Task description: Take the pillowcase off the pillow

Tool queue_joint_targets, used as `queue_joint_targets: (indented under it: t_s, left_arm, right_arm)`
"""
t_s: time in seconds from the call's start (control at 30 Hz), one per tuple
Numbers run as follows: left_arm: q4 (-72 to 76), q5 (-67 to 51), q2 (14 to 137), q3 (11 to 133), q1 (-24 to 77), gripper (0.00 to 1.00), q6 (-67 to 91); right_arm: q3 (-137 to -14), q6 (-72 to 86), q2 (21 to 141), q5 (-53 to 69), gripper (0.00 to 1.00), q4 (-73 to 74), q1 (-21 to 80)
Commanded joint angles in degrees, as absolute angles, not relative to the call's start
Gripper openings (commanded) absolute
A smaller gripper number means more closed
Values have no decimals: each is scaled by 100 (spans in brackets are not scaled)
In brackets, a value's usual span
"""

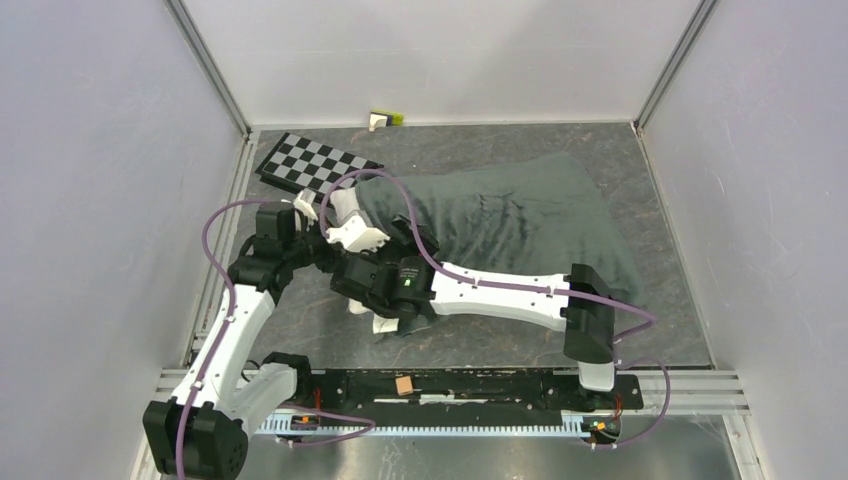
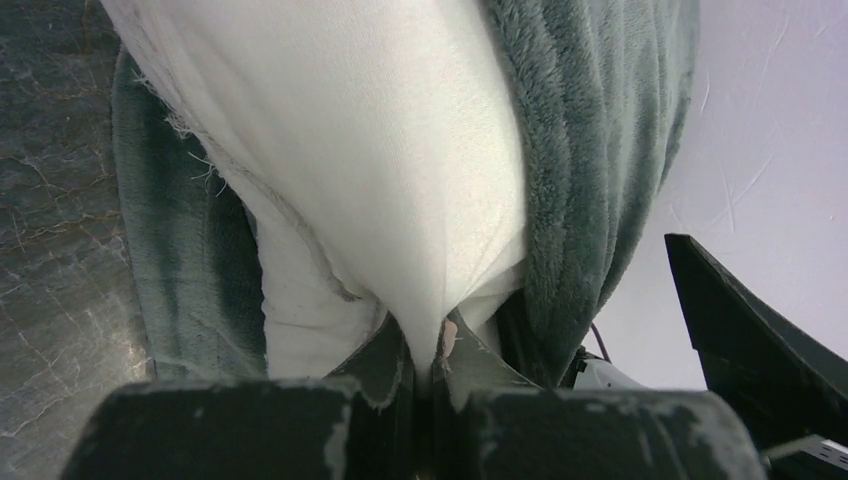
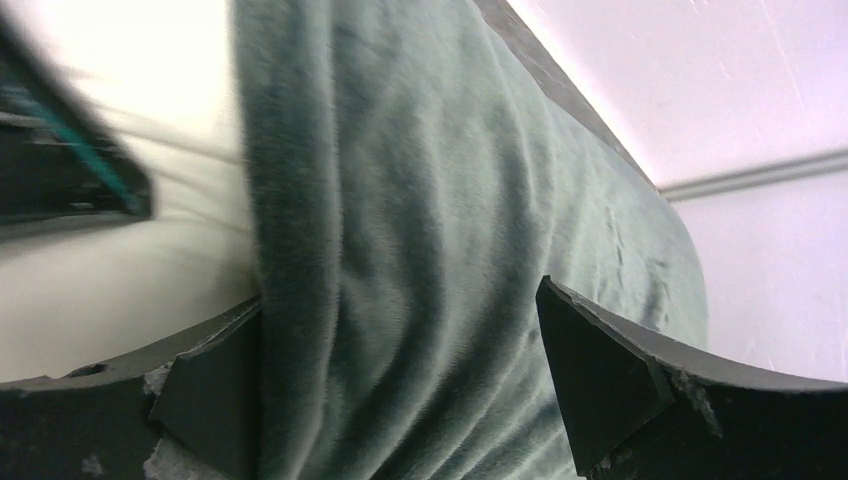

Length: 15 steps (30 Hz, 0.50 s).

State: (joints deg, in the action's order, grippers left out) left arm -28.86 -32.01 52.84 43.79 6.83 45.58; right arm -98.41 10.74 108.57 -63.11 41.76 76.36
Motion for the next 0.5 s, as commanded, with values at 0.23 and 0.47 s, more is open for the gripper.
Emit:
queue_joint_targets:
  t_s: [0.23,0.47]
  left_arm:
    - [-2896,-2804,5226,4829,624,2,4200]
    - [-3012,-2758,5477,4981,403,2,3993]
  right_arm:
    - [-7944,2421,9499,-7572,95,5374,6449]
    - [-6380,2274,8210,-7330,93,4780,5478]
